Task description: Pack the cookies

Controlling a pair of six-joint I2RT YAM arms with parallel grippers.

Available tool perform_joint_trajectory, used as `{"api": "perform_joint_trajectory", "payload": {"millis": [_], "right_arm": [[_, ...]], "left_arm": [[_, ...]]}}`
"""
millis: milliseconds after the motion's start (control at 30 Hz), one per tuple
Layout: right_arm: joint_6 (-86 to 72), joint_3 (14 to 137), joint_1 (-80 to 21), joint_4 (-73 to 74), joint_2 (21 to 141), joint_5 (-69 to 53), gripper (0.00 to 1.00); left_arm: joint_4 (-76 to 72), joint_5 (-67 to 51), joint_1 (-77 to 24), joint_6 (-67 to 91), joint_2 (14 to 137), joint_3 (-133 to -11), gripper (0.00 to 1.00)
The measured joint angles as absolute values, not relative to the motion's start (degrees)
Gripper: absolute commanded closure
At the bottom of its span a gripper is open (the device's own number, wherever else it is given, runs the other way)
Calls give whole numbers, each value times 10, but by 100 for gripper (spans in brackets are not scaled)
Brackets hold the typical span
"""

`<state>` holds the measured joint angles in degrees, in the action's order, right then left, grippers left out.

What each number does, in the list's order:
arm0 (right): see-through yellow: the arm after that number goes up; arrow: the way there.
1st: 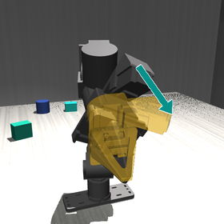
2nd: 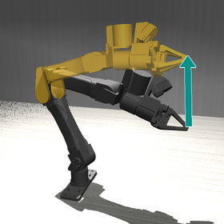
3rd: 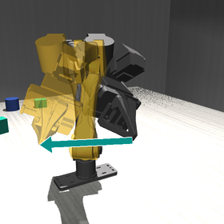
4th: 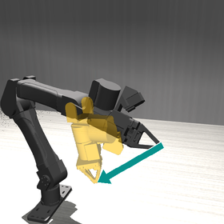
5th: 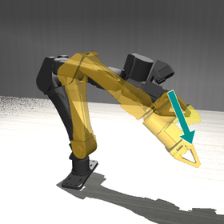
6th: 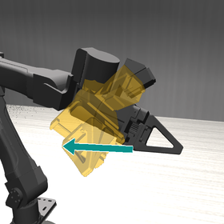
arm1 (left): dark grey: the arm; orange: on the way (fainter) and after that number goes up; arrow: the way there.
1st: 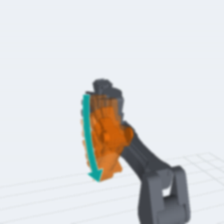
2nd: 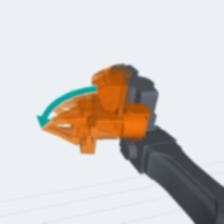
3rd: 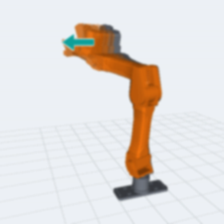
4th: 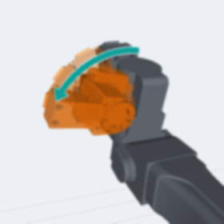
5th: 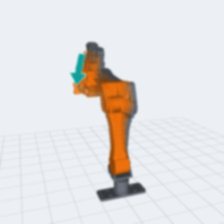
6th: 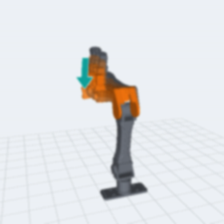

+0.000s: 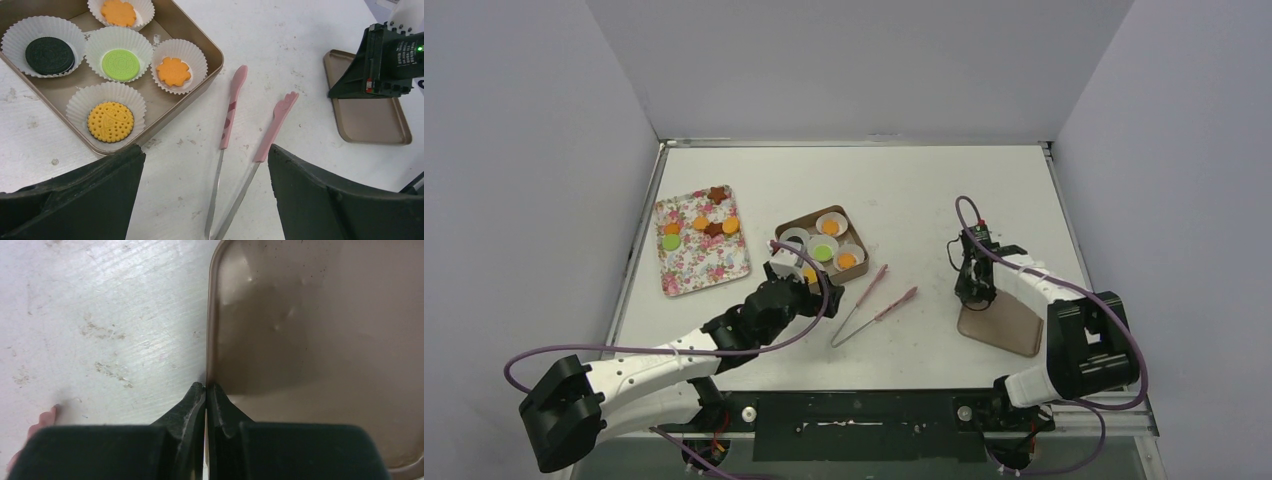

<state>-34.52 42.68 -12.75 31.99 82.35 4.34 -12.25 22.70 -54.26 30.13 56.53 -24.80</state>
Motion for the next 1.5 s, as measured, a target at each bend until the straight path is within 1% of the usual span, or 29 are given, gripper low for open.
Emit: {"api": "perform_joint_trajectory", "payload": {"millis": [133, 367, 567, 733, 1067, 1167, 1300, 1500], "right_arm": [[-340, 439, -140, 322, 812, 41, 100], [-318, 452, -148, 298, 710, 11, 100], [-300, 454, -148, 239, 642, -29, 100], [-293, 443, -148, 156, 605, -89, 100], [-357, 382, -149, -52, 599, -236, 100], [-382, 380, -151, -102, 602, -262, 100], [-420, 380, -156, -156, 602, -271, 100], [-483, 380, -184, -213, 602, -247, 100]], "left_arm": [[-134, 217, -538, 313, 565, -248, 8], [-150, 176, -502, 355, 578, -252, 9], [-173, 143, -493, 379, 601, -266, 10], [-206, 119, -490, 386, 613, -276, 11], [-306, 77, -488, 379, 650, -281, 12], [-339, 59, -487, 384, 668, -281, 12], [-375, 52, -489, 368, 682, -281, 12], [-463, 67, -515, 296, 705, -281, 12]]}}
